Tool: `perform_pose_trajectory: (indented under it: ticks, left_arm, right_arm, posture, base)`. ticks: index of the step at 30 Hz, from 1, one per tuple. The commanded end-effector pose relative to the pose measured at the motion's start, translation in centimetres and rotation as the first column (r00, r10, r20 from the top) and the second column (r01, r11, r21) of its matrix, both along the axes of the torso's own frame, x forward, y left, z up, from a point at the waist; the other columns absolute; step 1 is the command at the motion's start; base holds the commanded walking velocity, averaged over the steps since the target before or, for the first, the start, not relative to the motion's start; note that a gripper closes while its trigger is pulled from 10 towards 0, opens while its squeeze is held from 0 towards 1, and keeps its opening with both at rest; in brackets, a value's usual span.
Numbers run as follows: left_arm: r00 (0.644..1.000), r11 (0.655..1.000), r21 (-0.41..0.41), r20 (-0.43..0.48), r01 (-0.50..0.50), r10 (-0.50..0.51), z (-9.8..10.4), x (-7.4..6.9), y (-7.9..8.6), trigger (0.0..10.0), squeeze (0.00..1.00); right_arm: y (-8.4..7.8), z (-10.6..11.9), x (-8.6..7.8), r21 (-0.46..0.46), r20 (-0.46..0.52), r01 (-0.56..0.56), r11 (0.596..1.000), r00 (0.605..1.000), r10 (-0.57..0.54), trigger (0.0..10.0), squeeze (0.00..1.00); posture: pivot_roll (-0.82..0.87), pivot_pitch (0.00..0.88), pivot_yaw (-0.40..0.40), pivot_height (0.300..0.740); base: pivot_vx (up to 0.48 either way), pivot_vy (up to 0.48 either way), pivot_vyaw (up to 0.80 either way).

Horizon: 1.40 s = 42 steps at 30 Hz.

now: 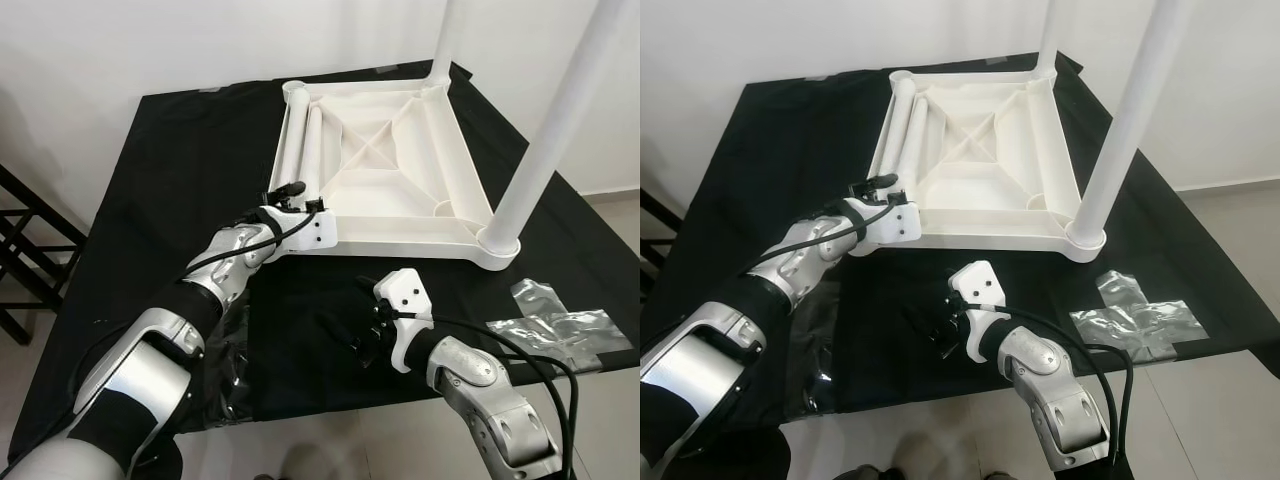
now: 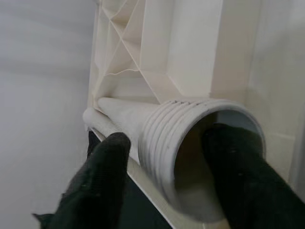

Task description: Building children table

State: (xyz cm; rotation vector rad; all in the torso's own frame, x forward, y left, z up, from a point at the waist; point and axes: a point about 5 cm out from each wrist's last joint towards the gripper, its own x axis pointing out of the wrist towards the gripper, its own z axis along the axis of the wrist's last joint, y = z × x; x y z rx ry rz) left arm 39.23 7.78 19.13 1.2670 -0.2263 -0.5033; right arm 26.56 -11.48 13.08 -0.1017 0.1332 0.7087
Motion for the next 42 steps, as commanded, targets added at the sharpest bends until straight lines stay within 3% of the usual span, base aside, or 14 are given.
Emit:
perform_pose_trajectory:
  ticks: [1, 18, 25, 27, 31, 33, 34, 36, 37, 38, 39, 40, 41, 42]
  left_arm:
    - [0.999, 0.999, 0.010, 0.014, -0.041, 0.041, 0.4, 0.4, 0.6, 0.0, 0.00]
    - [0.990, 0.991, -0.063, 0.075, -0.119, 0.123, 1.3, 0.8, 1.8, 0.0, 0.00]
    - [0.953, 0.952, -0.257, 0.205, -0.168, 0.223, 4.6, 0.9, 4.1, 0.0, 0.00]
    - [0.920, 0.910, -0.379, 0.271, -0.169, 0.284, 7.0, 0.6, 5.9, 0.0, 0.00]
    - [0.888, 0.855, -0.492, 0.303, -0.165, 0.346, 9.1, 0.2, 7.9, 0.0, 0.00]
    - [0.868, 0.782, -0.609, 0.307, -0.135, 0.389, 10.9, -0.3, 9.6, 0.0, 0.00]
    - [0.868, 0.782, -0.609, 0.307, -0.135, 0.389, 10.9, -0.3, 9.6, 0.0, 0.00]
    - [0.880, 0.636, -0.771, 0.284, -0.026, 0.381, 12.8, -1.2, 10.9, 0.0, 0.00]
    - [0.880, 0.636, -0.771, 0.284, -0.026, 0.381, 12.8, -1.2, 10.9, 0.0, 0.00]
    - [0.907, 0.488, -0.870, 0.256, 0.067, 0.333, 13.8, -1.8, 11.6, 0.0, 0.00]
    - [0.921, 0.434, -0.896, 0.245, 0.096, 0.302, 14.1, -2.0, 11.6, 0.0, 0.00]
    - [0.921, 0.434, -0.896, 0.245, 0.096, 0.302, 14.1, -2.0, 11.6, 0.0, 0.00]
    - [0.963, 0.132, -0.974, 0.205, 0.183, 0.173, 14.8, -2.8, 12.4, 0.0, 0.00]
    - [0.963, 0.132, -0.974, 0.205, 0.183, 0.173, 14.8, -2.8, 12.4, 0.0, 0.00]
  right_arm:
    - [0.3, -0.2, -0.2, -0.001, -0.017, -0.012, 1.000, 1.000, 0.012, 10.0, 0.00]
    - [0.2, -0.2, -0.1, -0.013, -0.017, -0.012, 1.000, 1.000, 0.012, 10.0, 0.00]
    - [-0.1, 0.7, 0.2, 0.007, 0.032, 0.017, 1.000, 0.999, -0.017, 10.0, 0.00]
    - [-0.2, 1.4, 0.6, 0.043, 0.059, 0.034, 0.999, 0.998, -0.036, 10.0, 0.00]
    - [0.0, 2.3, 1.0, 0.093, 0.085, 0.039, 0.995, 0.995, -0.047, 10.0, 0.00]
    - [0.1, 3.4, 1.6, 0.160, 0.106, 0.036, 0.986, 0.993, -0.054, 10.0, 0.00]
    - [0.1, 3.4, 1.6, 0.160, 0.106, 0.036, 0.986, 0.993, -0.054, 10.0, 0.00]
    - [0.0, 4.5, 2.2, 0.215, 0.130, 0.034, 0.976, 0.990, -0.063, 10.0, 0.00]
    - [0.0, 4.5, 2.2, 0.215, 0.130, 0.034, 0.976, 0.990, -0.063, 10.0, 0.00]
    - [0.0, 5.5, 2.7, 0.272, 0.143, 0.025, 0.962, 0.988, -0.066, 10.0, 0.00]
    - [0.0, 5.9, 2.8, 0.296, 0.146, 0.019, 0.955, 0.987, -0.065, 10.0, 0.00]
    - [0.0, 5.9, 2.8, 0.296, 0.146, 0.019, 0.955, 0.987, -0.065, 10.0, 0.00]
    - [0.3, 7.4, 3.3, 0.392, 0.157, -0.021, 0.920, 0.986, -0.045, 10.0, 0.00]
    - [0.3, 7.4, 3.3, 0.392, 0.157, -0.021, 0.920, 0.986, -0.045, 10.0, 0.00]
  posture:
    - [-0.05, 0.136, 0.061, 0.740]
    - [-0.06, 0.143, 0.052, 0.740]
    - [-0.06, 0.143, 0.051, 0.740]
    - [-0.05, 0.141, 0.048, 0.740]
    - [-0.05, 0.140, 0.045, 0.740]
    - [-0.04, 0.138, 0.040, 0.740]
    - [-0.04, 0.138, 0.040, 0.740]
    - [-0.03, 0.135, 0.037, 0.740]
    - [-0.03, 0.135, 0.037, 0.740]
    - [-0.02, 0.134, 0.031, 0.740]
    - [-0.02, 0.134, 0.031, 0.740]
    - [-0.02, 0.134, 0.031, 0.740]
    - [-0.03, 0.133, 0.026, 0.740]
    - [-0.03, 0.133, 0.026, 0.740]
  base:
    - [0.000, 0.000, 0.00]
    - [0.000, 0.000, 0.00]
    - [0.000, 0.000, 0.00]
    - [0.000, 0.000, 0.00]
    - [0.000, 0.000, 0.00]
    - [0.000, 0.000, 0.00]
    - [0.000, 0.000, 0.00]
    - [0.000, 0.000, 0.00]
    - [0.000, 0.000, 0.00]
    - [0.000, 0.000, 0.00]
    - [0.000, 0.000, 0.00]
    - [0.000, 0.000, 0.00]
    - [0.000, 0.000, 0.00]
    - [0.000, 0.000, 0.00]
